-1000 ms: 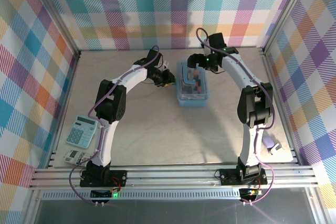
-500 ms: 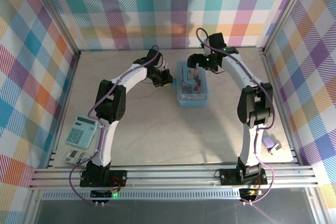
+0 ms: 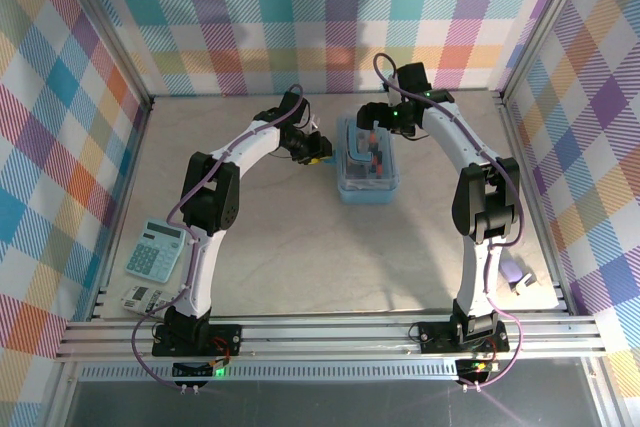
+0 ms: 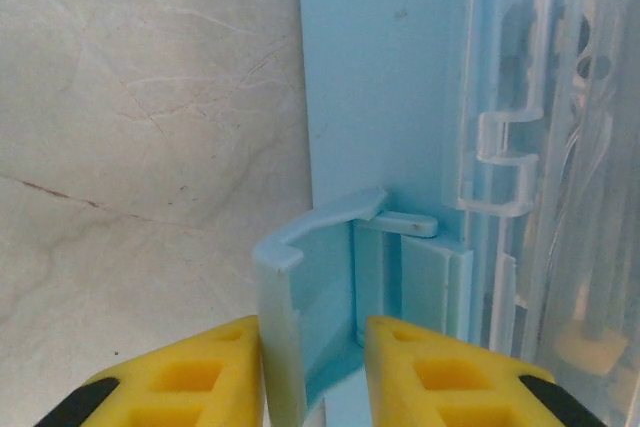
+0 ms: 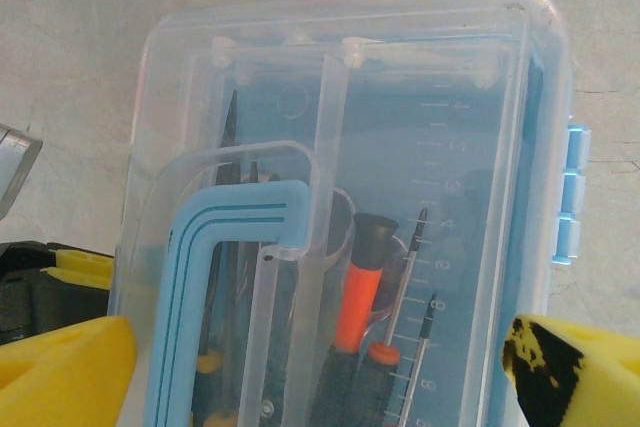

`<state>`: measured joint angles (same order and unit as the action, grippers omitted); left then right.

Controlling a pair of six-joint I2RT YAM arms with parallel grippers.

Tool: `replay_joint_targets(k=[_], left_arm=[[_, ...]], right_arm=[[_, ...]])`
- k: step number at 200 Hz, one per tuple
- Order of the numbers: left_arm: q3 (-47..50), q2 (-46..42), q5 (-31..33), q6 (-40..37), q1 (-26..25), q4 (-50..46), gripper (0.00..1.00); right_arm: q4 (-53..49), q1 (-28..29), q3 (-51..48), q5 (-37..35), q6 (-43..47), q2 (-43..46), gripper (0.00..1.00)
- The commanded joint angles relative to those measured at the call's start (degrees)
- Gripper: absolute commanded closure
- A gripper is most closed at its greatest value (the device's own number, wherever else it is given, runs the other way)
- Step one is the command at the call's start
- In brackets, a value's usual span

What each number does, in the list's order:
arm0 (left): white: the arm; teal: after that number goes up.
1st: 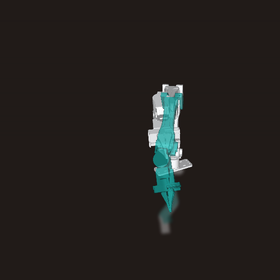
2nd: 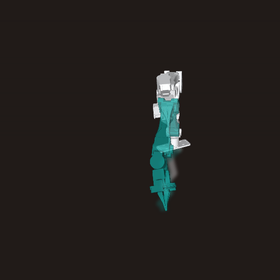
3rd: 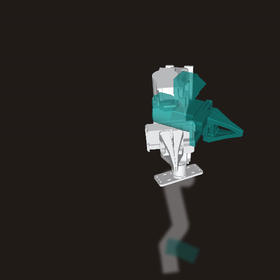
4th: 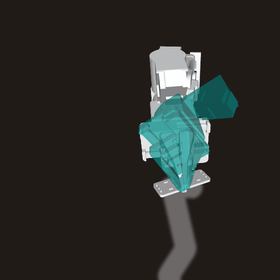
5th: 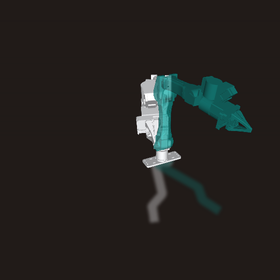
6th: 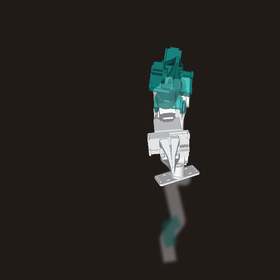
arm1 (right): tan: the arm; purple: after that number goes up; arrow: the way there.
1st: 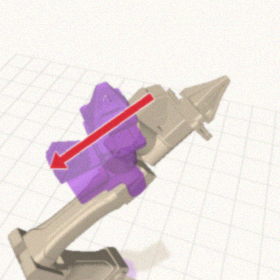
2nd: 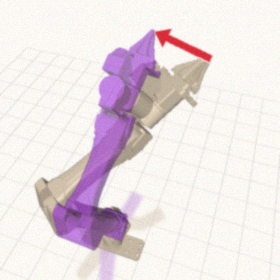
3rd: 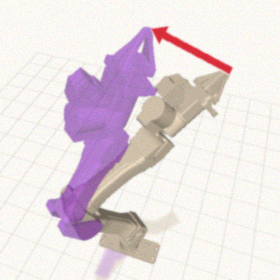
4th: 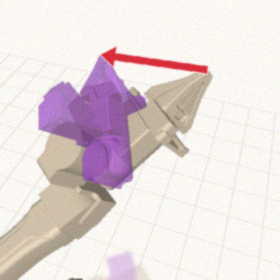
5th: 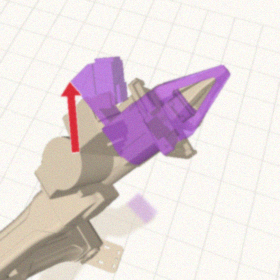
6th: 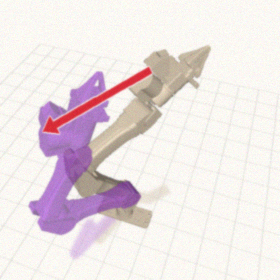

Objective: Pack the tool kit

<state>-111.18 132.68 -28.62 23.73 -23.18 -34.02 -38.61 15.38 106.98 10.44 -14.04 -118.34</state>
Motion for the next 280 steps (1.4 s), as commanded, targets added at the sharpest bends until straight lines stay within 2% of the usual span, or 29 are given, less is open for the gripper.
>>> replay_joint_targets(k=[1, 102, 280], left_arm=[[-0.63, -3.98, -0.8, -0.87, -0.29, -0.47, 0.68], [-0.89, -5.94, -3.68, 1.05, -0.22, 2.0, 0.67], [1.22, -4.23, -6.36, 4.64, -1.52, 7.49, 0.68]], right_arm=[[-6.43, 2.84, -2.32, 7.05, -0.02, -5.94, 0.04], [-7.1, 3.07, -1.51, 7.58, 0.32, -6.64, 0.04], [-8.04, 3.1, -1.16, 7.84, 1.06, -7.0, 0.05]])
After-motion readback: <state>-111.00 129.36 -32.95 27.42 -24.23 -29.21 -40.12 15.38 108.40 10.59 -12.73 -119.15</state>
